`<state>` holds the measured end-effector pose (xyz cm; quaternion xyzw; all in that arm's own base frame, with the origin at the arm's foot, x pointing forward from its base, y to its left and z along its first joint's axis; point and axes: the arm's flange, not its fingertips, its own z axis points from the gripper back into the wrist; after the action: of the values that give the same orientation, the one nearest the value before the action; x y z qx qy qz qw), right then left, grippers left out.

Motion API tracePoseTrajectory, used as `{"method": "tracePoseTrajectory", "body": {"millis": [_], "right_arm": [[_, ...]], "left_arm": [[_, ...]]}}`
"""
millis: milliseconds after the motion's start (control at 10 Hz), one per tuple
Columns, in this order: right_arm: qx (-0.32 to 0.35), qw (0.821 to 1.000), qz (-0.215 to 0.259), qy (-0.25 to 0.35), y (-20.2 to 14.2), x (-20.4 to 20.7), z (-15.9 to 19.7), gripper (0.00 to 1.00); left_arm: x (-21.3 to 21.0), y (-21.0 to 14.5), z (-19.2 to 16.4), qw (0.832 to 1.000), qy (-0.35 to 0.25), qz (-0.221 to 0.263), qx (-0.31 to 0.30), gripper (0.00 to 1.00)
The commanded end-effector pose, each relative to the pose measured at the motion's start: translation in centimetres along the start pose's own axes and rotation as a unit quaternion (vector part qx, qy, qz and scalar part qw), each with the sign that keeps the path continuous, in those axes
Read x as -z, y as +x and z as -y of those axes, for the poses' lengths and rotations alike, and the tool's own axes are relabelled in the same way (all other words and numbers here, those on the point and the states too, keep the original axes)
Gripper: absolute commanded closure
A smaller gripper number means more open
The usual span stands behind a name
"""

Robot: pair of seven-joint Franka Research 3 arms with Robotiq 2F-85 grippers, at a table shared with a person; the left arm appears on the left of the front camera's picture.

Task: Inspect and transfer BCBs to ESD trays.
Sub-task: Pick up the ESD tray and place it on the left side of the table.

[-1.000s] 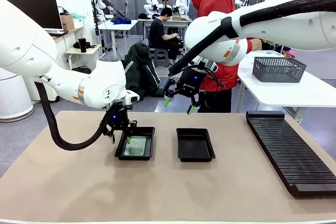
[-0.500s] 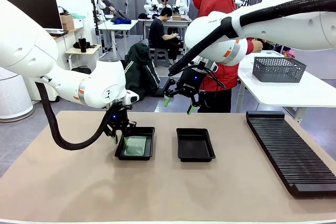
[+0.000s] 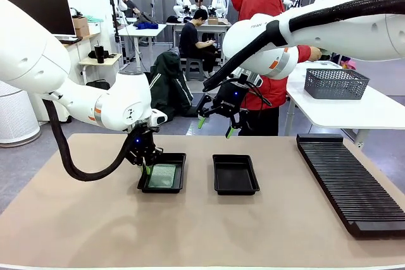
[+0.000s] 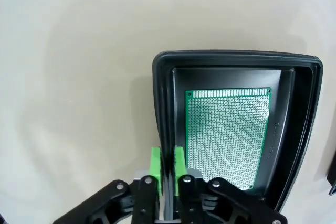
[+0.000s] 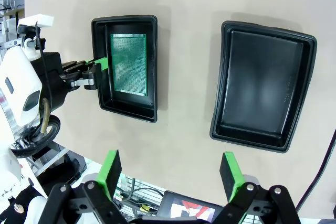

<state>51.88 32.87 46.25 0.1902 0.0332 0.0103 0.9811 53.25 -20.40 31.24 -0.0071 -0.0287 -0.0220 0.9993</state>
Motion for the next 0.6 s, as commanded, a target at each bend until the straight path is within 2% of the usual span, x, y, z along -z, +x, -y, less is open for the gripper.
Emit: {"method": "tracePoseTrajectory", "body": {"millis": [0,100,500], "right_arm": [[0.003,1.000,-0.002,-0.006,0.04,0.05,-0.11,0.00],[0.003,1.000,-0.002,-0.006,0.04,0.05,-0.11,0.00],[0.003,1.000,-0.002,-0.006,0.04,0.05,-0.11,0.00]], "left_arm": [[0.13,0.44,0.17,1.000,0.002,0.004,-0.007,0.95],[0.10,0.41,0.20,1.000,0.000,0.005,-0.007,1.00],[-0.13,0.11,0.03,1.000,-0.001,0.002,0.000,1.00]]}}
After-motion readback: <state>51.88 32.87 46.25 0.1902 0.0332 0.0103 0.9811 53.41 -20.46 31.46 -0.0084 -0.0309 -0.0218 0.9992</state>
